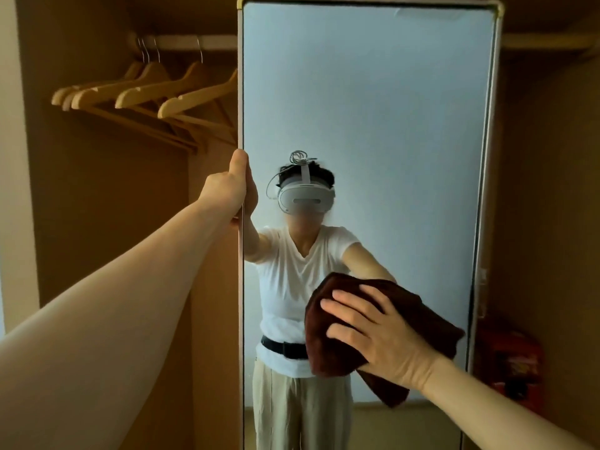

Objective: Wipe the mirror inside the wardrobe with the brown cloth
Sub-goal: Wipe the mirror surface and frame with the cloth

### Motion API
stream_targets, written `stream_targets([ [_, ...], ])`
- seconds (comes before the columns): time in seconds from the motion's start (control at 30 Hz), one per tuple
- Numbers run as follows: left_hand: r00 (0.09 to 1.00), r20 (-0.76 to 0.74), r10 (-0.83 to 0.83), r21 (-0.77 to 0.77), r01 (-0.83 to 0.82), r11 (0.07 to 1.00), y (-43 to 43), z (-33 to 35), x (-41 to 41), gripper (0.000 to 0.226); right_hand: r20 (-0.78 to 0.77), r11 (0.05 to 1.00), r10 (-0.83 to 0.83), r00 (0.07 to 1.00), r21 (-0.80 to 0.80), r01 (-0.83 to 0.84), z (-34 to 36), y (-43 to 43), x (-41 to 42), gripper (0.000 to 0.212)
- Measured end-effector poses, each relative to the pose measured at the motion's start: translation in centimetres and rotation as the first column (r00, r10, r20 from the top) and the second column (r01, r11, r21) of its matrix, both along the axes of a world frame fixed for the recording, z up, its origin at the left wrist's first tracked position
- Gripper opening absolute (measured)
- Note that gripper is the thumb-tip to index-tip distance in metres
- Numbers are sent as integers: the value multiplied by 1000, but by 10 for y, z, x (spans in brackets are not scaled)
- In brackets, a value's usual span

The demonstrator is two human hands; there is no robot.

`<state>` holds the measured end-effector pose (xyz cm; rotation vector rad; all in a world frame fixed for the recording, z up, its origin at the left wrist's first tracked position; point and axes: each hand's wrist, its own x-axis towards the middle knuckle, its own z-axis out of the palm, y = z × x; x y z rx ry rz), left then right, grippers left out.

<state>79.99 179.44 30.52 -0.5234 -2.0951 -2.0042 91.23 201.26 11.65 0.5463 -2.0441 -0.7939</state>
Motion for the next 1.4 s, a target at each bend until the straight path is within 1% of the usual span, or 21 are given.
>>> stream_targets([
  [0.03, 1000, 0, -2, 5, 2, 1000, 0, 0, 1, 57, 29, 998, -4, 1000, 58, 3, 5, 5, 2, 43],
  [0.07, 1000, 1, -4, 9, 4, 1000, 0, 0, 1, 59, 44, 995, -17, 999, 103, 12, 17, 9, 4, 47],
  [0.13, 1000, 8, -6, -7, 6, 1000, 0, 1, 1, 57, 28, 995, -40, 999, 95, 37, 51, 15, 10, 68],
  [0.2, 1000, 8, -7, -22, 7, 1000, 0, 0, 3, 52, -34, 996, -68, 997, -57, 66, 97, 23, 16, 83],
  [0.23, 1000, 5, -4, -21, 4, 1000, 0, 0, 2, 51, -72, 986, -90, 993, -150, 79, 122, 25, 19, 84],
  [0.33, 1000, -7, 18, -31, -18, 999, 2, -1, 1, 53, -253, 934, -141, 957, -354, 45, 188, 27, 25, 68],
  [0.4, 1000, -5, 28, -32, -28, 999, 2, -1, 1, 54, -370, 883, -174, 913, -469, -21, 203, 24, 20, 59],
  [0.47, 999, -1, 33, -26, -33, 999, 2, -1, 2, 53, -460, 855, -180, 870, -510, -93, 191, 19, 12, 57],
  [0.53, 999, -7, 45, -27, -45, 999, 1, -2, 5, 51, -479, 851, -161, 863, -510, -125, 157, 16, 8, 59],
  [0.63, 998, -20, 53, -36, -54, 998, 1, -1, 10, 52, -324, 884, -154, 933, -468, -16, 76, 16, 15, 72],
  [0.73, 999, -18, 42, -41, -43, 998, 0, 0, 11, 55, -117, 958, -153, 981, -263, 118, 11, 24, 32, 79],
  [0.8, 999, -24, 46, -43, -47, 998, 0, 0, 10, 53, -16, 985, -154, 988, -80, 153, 15, 36, 41, 76],
  [0.87, 998, -32, 53, -40, -54, 998, 2, -1, 8, 52, 27, 990, -143, 989, 16, 143, 45, 45, 47, 75],
  [0.9, 998, -34, 55, -36, -56, 998, 3, -1, 7, 52, 16, 990, -142, 990, -6, 142, 66, 47, 48, 78],
  [1.0, 996, -52, 70, -22, -71, 997, 4, -4, 7, 51, -120, 956, -178, 977, -256, 143, 130, 53, 49, 83],
  [1.07, 995, -59, 80, -12, -81, 997, 5, -4, 7, 57, -226, 921, -186, 956, -380, 89, 160, 52, 49, 72],
  [1.13, 995, -57, 86, -10, -87, 996, 6, -5, 9, 66, -325, 884, -202, 924, -467, 29, 167, 49, 43, 61],
  [1.2, 995, -49, 87, -4, -87, 996, 6, -5, 10, 68, -416, 837, -217, 883, -545, -51, 152, 44, 34, 56],
  [1.27, 995, -51, 88, 4, -88, 996, 6, -5, 10, 67, -458, 797, -225, 860, -595, -108, 121, 37, 27, 55],
  [1.33, 994, -55, 94, 8, -94, 996, 7, -5, 11, 66, -392, 786, -240, 888, -615, -59, 77, 32, 27, 59],
  [1.4, 994, -55, 92, 13, -92, 996, 8, -5, 13, 63, -275, 815, -249, 929, -577, 47, 28, 31, 34, 68],
])
